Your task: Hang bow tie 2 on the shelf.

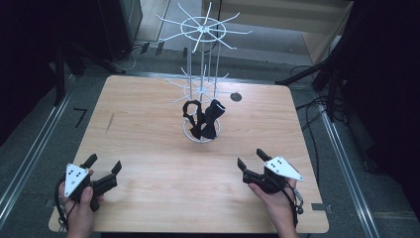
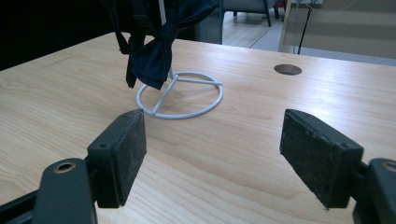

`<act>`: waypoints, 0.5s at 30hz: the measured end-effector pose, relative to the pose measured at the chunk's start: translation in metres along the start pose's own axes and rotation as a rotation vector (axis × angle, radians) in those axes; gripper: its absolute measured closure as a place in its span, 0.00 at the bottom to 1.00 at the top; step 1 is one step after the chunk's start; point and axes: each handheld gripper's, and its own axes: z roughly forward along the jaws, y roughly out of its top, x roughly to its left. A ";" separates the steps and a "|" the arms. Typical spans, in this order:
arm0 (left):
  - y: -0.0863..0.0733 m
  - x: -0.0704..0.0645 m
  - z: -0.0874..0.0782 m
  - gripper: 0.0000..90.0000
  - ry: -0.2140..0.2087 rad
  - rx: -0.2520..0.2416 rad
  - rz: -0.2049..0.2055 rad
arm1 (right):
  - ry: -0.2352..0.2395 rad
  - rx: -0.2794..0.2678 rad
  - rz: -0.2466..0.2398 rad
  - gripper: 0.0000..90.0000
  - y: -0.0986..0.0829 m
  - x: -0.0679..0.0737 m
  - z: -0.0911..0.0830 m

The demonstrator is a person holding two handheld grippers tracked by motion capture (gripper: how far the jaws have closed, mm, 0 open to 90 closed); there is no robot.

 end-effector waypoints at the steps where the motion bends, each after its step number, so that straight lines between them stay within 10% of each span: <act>1: 0.000 0.000 0.000 0.16 -0.001 0.000 -0.001 | -0.003 -0.001 0.005 0.26 -0.001 -0.001 -0.002; 15: 0.000 0.000 0.000 0.16 0.000 -0.003 -0.004 | -0.025 0.008 0.031 0.26 -0.018 -0.022 -0.021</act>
